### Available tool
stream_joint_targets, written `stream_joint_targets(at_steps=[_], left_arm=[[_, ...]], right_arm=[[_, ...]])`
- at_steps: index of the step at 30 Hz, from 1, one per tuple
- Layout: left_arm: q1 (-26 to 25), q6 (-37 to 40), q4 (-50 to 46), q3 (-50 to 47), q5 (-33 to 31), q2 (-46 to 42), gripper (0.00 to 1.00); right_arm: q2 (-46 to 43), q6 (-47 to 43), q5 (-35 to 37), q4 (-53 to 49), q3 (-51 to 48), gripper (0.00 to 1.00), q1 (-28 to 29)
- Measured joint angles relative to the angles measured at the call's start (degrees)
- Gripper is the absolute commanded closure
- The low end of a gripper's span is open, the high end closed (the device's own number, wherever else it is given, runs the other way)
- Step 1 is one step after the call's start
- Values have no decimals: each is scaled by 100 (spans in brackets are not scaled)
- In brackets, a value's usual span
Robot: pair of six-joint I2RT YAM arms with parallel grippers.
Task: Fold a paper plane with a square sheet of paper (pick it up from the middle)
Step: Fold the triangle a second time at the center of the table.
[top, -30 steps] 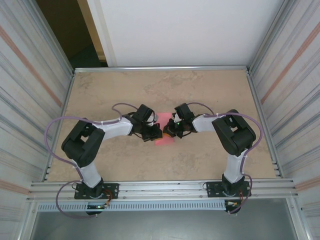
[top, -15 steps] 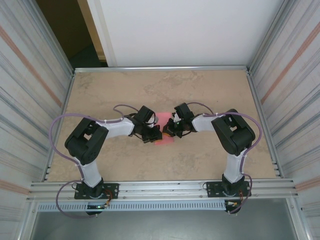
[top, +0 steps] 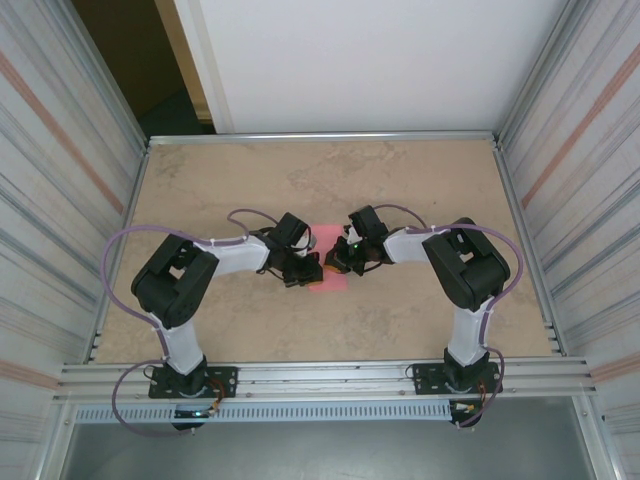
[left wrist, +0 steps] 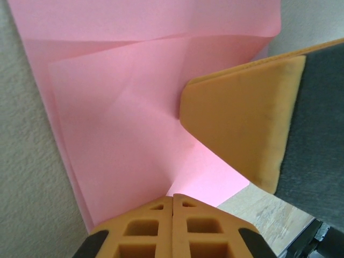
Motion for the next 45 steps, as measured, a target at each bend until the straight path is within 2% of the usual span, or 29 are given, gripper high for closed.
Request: stream_joint_targets(at_steps=[7, 22, 29, 35, 40, 45], left_arm=[[7, 17, 17, -42, 4, 0, 96], [315, -7, 874, -682, 476, -138, 96], [474, -61, 1464, -1384, 715, -490, 96], [621, -144, 1440, -1832, 708, -1003, 95], [645, -286, 1823, -1818, 708, -1423, 94], [573, -446, 2190, -1576, 706, -1095, 97]], right_arm=[[17, -2, -9, -7, 22, 100, 0], [79, -4, -59, -22, 70, 100, 0], [85, -7, -94, -17, 68, 100, -11], [85, -7, -96, -2, 63, 100, -11], [83, -4, -98, 17, 52, 100, -11], [79, -4, -98, 24, 50, 100, -11]])
